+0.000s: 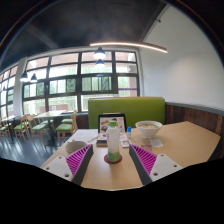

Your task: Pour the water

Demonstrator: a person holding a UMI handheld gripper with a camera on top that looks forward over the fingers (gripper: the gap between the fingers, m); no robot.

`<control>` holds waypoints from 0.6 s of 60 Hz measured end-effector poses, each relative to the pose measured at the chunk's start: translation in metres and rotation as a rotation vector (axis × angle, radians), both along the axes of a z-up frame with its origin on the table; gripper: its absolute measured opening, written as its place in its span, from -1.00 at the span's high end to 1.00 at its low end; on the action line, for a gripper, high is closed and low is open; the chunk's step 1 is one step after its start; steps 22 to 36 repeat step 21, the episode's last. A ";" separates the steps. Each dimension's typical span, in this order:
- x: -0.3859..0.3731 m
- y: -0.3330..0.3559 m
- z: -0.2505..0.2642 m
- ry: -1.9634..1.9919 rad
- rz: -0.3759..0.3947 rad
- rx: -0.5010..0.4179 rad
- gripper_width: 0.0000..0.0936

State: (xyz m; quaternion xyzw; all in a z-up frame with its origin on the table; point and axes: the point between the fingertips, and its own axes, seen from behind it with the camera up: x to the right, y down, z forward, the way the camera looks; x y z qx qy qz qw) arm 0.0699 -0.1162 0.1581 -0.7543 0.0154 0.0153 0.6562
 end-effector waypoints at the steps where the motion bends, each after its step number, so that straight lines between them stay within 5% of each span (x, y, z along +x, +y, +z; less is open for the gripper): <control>1: 0.002 -0.006 0.000 0.002 0.000 0.004 -0.76; 16: -0.003 -0.077 -0.007 0.038 0.009 0.024 -0.77; 36: -0.001 -0.078 -0.010 0.017 0.009 0.023 -0.77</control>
